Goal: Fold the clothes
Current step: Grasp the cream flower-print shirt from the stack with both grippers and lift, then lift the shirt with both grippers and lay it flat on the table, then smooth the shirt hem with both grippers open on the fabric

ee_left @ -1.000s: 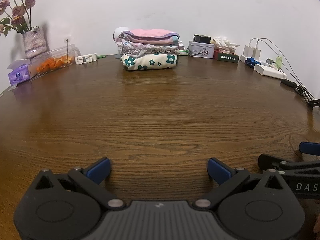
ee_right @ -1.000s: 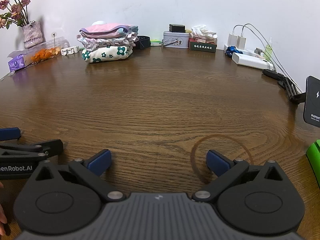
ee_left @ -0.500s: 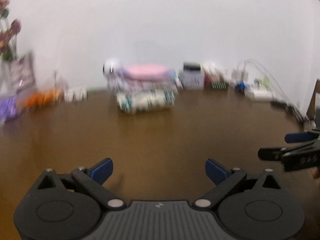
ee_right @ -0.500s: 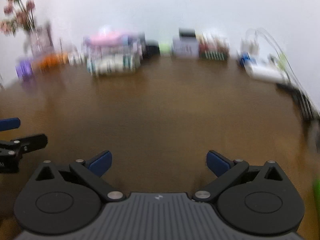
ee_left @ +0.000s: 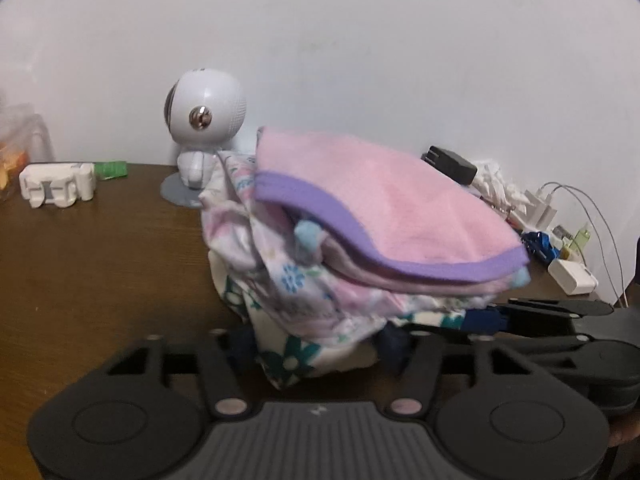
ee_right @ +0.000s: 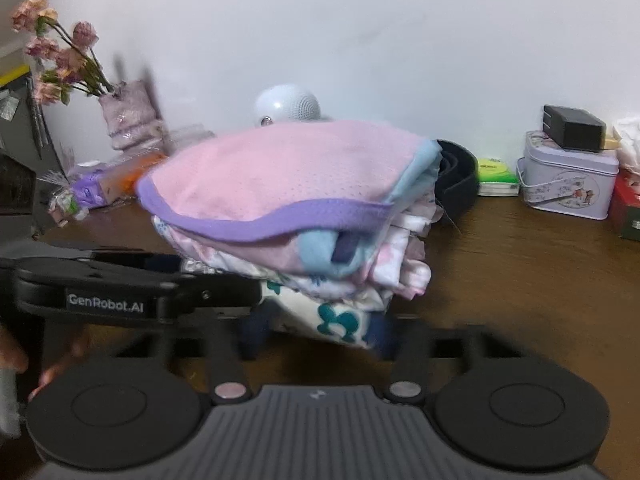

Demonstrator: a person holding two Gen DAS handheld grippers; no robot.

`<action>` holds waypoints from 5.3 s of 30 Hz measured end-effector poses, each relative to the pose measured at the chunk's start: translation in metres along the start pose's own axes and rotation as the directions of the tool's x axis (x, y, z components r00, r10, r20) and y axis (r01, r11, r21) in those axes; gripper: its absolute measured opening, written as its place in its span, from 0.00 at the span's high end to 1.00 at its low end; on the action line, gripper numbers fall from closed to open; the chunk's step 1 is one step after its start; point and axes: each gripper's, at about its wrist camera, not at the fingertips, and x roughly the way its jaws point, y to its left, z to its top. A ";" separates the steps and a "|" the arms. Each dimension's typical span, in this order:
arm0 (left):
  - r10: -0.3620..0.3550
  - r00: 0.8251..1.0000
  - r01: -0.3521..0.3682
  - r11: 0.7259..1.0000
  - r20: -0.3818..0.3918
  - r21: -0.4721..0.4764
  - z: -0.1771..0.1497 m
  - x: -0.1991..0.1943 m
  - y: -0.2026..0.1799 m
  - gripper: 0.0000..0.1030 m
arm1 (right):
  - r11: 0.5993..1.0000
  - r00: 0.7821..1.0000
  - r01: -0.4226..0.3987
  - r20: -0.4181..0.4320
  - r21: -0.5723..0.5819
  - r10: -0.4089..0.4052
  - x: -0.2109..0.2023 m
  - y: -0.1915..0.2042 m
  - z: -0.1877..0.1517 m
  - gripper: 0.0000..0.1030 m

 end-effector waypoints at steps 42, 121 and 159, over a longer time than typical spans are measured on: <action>0.002 0.998 -0.031 0.886 0.064 0.462 -0.277 -0.216 -0.219 0.33 | 0.907 0.976 0.216 0.053 -0.361 -0.211 -0.278 0.108 -0.253 0.87; -0.200 0.977 0.168 0.931 0.067 0.324 -0.233 -0.345 -0.220 0.58 | 0.944 0.977 0.195 0.138 -0.266 -0.163 -0.429 0.094 -0.232 0.43; 0.258 0.966 -0.256 0.962 -0.017 0.100 -0.209 -0.142 -0.166 0.18 | 0.971 0.980 -0.047 0.197 0.235 0.000 -0.282 0.008 -0.263 0.00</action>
